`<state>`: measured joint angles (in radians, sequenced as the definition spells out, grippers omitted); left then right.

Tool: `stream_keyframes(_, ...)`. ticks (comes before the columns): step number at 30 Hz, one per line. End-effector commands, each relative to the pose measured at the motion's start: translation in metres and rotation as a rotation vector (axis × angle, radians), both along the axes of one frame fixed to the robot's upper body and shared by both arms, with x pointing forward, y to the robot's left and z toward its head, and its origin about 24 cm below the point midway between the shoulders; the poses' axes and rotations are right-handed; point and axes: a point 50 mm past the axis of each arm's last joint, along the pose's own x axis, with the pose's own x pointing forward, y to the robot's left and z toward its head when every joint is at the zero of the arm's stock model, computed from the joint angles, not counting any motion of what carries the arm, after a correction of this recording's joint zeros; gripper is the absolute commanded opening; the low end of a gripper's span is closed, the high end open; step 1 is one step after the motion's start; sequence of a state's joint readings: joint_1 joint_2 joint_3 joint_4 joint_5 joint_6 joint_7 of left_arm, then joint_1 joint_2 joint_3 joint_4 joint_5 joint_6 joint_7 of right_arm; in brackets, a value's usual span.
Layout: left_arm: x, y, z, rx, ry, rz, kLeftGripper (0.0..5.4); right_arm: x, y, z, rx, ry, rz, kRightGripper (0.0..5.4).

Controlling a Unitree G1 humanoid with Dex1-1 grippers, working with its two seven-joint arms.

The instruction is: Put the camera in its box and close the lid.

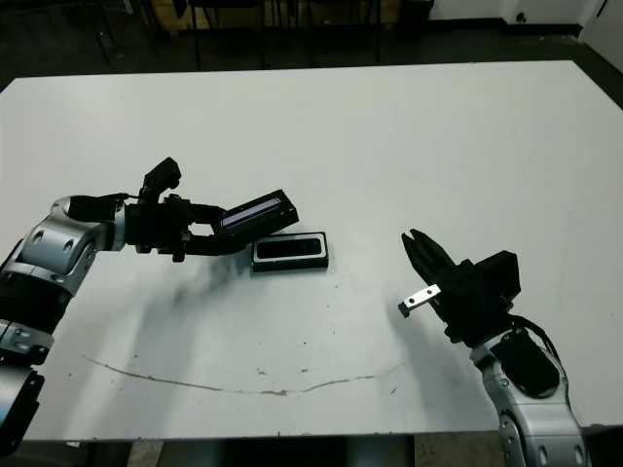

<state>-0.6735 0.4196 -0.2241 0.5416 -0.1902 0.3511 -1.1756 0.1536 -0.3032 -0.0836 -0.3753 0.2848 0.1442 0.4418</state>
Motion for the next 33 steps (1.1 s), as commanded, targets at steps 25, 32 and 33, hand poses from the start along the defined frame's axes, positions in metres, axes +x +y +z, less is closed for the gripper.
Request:
stream_keyframes(25, 0.007, -0.007, -0.007, 0.058, 0.106, -0.249, 2.71, 0.002, -0.008, -0.001, -0.053, 0.044, -0.044, 0.0)
stream_keyframes(32, 0.005, -0.016, -0.01, 0.056, 0.093, -0.269, 2.71, 0.003, -0.009, -0.001, -0.053, 0.038, -0.042, 0.0)
stream_keyframes(33, 0.005, -0.018, -0.012, 0.069, 0.083, -0.272, 2.71, 0.003, -0.01, -0.001, -0.047, 0.034, -0.037, 0.0)
